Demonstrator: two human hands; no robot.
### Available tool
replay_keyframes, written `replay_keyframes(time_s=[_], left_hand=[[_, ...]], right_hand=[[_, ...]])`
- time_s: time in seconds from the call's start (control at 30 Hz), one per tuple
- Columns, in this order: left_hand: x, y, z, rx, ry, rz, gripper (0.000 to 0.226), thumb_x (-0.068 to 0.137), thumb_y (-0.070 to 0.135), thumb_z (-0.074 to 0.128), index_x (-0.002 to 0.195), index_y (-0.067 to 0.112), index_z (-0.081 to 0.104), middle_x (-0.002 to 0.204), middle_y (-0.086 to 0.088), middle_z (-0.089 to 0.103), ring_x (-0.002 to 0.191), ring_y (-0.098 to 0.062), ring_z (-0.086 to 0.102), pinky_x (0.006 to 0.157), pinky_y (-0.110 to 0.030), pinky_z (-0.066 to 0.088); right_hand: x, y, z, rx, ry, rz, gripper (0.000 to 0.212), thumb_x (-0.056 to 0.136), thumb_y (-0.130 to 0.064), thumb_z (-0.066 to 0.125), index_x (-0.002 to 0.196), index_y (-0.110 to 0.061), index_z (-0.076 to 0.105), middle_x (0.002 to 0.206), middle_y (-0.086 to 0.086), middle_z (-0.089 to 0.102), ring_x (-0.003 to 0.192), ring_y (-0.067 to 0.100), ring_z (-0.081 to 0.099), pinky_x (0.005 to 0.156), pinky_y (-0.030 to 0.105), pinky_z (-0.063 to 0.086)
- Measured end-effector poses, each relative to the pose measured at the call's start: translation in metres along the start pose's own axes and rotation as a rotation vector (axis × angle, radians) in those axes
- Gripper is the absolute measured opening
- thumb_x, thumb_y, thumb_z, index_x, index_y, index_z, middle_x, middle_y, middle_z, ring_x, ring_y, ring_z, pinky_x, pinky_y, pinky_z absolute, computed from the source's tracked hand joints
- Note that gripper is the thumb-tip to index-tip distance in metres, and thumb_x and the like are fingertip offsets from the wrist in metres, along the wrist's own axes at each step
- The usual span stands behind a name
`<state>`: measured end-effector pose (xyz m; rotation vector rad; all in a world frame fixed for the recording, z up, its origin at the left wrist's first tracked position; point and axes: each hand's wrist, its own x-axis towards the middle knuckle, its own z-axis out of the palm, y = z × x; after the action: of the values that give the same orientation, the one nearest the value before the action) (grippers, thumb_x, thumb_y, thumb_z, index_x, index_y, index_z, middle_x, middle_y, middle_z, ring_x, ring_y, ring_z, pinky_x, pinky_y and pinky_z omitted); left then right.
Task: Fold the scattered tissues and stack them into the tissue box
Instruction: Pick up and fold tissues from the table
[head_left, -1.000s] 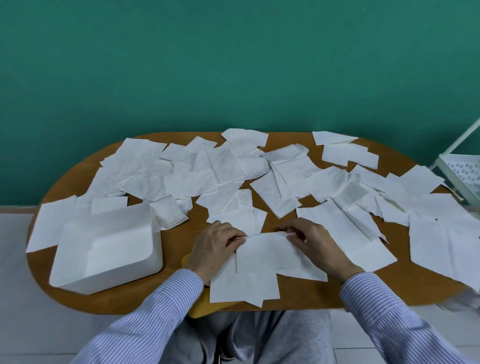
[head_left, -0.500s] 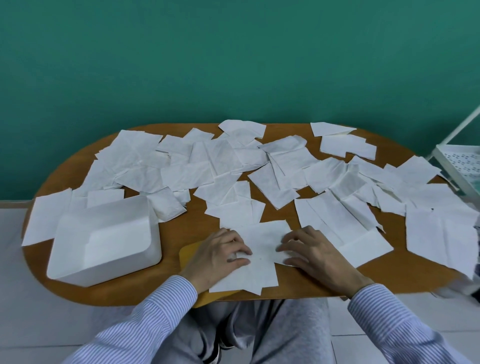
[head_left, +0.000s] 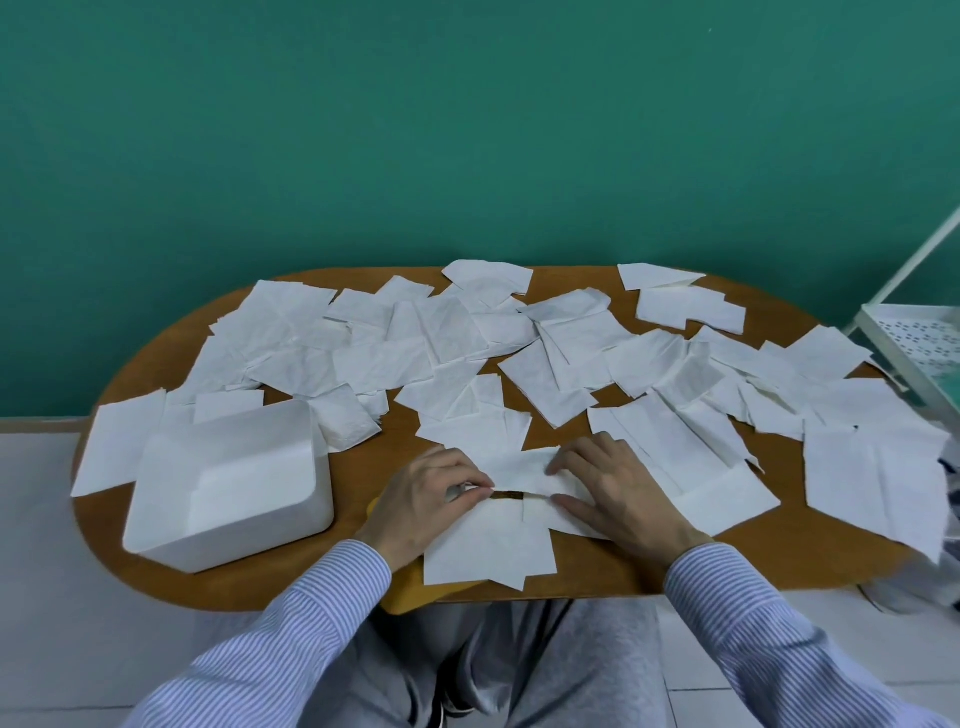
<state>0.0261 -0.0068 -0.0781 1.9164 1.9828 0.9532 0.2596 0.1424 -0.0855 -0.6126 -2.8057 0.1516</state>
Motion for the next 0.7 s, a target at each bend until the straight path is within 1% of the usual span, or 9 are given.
replay_keyframes(time_s=[0.1, 0.2, 0.27, 0.33, 0.37, 0.47, 0.53, 0.6, 0.7], left_hand=[[-0.004, 0.002, -0.004, -0.008, 0.005, -0.008, 0.014, 0.092, 0.031, 0.07, 0.103, 0.026, 0.077, 0.096, 0.017, 0.066, 0.094, 0.001, 0.054, 0.078, -0.02, 0.05], [-0.009, 0.005, -0.009, -0.002, 0.009, -0.006, 0.016, 0.093, 0.034, 0.068, 0.103, 0.026, 0.077, 0.096, 0.016, 0.066, 0.094, 0.002, 0.052, 0.077, -0.017, 0.046], [-0.013, 0.007, -0.015, 0.013, 0.019, 0.006, 0.019, 0.093, 0.036, 0.066, 0.103, 0.025, 0.077, 0.095, 0.016, 0.065, 0.093, 0.001, 0.051, 0.076, -0.018, 0.045], [-0.016, 0.008, -0.024, 0.021, 0.039, 0.014, 0.02, 0.093, 0.036, 0.065, 0.104, 0.024, 0.077, 0.095, 0.015, 0.063, 0.093, 0.0, 0.051, 0.076, -0.02, 0.047], [-0.018, 0.009, -0.029, 0.024, 0.052, 0.015, 0.02, 0.093, 0.034, 0.066, 0.105, 0.023, 0.077, 0.095, 0.014, 0.062, 0.093, -0.001, 0.051, 0.076, -0.021, 0.048], [-0.021, 0.012, -0.044, 0.044, 0.111, 0.037, 0.017, 0.093, 0.027, 0.068, 0.105, 0.02, 0.078, 0.094, 0.012, 0.064, 0.092, -0.003, 0.053, 0.076, -0.023, 0.047], [-0.024, 0.014, -0.054, 0.048, 0.145, 0.052, 0.016, 0.093, 0.026, 0.068, 0.104, 0.02, 0.078, 0.094, 0.012, 0.065, 0.091, -0.004, 0.055, 0.078, -0.023, 0.046], [-0.028, 0.015, -0.063, 0.047, 0.152, 0.071, 0.021, 0.096, 0.032, 0.062, 0.105, 0.021, 0.078, 0.095, 0.012, 0.066, 0.092, -0.005, 0.056, 0.081, -0.021, 0.045], [-0.034, 0.015, -0.073, 0.073, 0.129, 0.097, 0.028, 0.097, 0.037, 0.056, 0.106, 0.021, 0.078, 0.096, 0.012, 0.066, 0.092, -0.003, 0.055, 0.083, -0.018, 0.044]], right_hand=[[0.0, -0.009, 0.001, -0.028, -0.02, -0.022, 0.032, 0.095, -0.045, 0.054, 0.121, -0.028, 0.055, 0.123, -0.006, 0.055, 0.109, 0.016, 0.049, 0.089, 0.03, 0.043], [0.002, -0.017, -0.003, -0.018, 0.068, -0.045, 0.017, 0.099, -0.031, 0.051, 0.113, -0.025, 0.059, 0.114, -0.004, 0.06, 0.101, 0.019, 0.054, 0.082, 0.03, 0.046], [0.004, -0.022, -0.011, -0.015, 0.136, -0.056, 0.015, 0.097, -0.021, 0.058, 0.11, -0.023, 0.063, 0.108, -0.002, 0.063, 0.095, 0.019, 0.056, 0.079, 0.029, 0.046], [0.006, -0.026, -0.021, -0.019, 0.152, -0.076, 0.023, 0.09, -0.012, 0.068, 0.111, -0.021, 0.067, 0.107, 0.0, 0.065, 0.094, 0.019, 0.057, 0.079, 0.027, 0.045], [0.007, -0.028, -0.026, -0.002, 0.149, -0.077, 0.027, 0.088, -0.009, 0.07, 0.112, -0.02, 0.068, 0.108, 0.001, 0.066, 0.095, 0.019, 0.058, 0.081, 0.026, 0.045], [0.011, -0.039, -0.042, 0.126, 0.138, -0.042, 0.027, 0.092, -0.01, 0.066, 0.116, -0.022, 0.067, 0.11, -0.001, 0.067, 0.098, 0.016, 0.06, 0.085, 0.025, 0.048], [0.012, -0.046, -0.049, 0.22, 0.13, -0.029, 0.023, 0.097, -0.013, 0.061, 0.116, -0.024, 0.066, 0.108, -0.007, 0.066, 0.099, 0.009, 0.06, 0.085, 0.022, 0.049], [0.012, -0.054, -0.054, 0.344, 0.127, -0.007, 0.018, 0.099, -0.018, 0.058, 0.113, -0.024, 0.068, 0.105, -0.013, 0.065, 0.099, 0.001, 0.059, 0.084, 0.018, 0.048], [0.01, -0.064, -0.054, 0.468, 0.106, 0.038, 0.016, 0.096, -0.021, 0.061, 0.108, -0.023, 0.072, 0.101, -0.018, 0.066, 0.097, -0.002, 0.061, 0.082, 0.015, 0.048]])
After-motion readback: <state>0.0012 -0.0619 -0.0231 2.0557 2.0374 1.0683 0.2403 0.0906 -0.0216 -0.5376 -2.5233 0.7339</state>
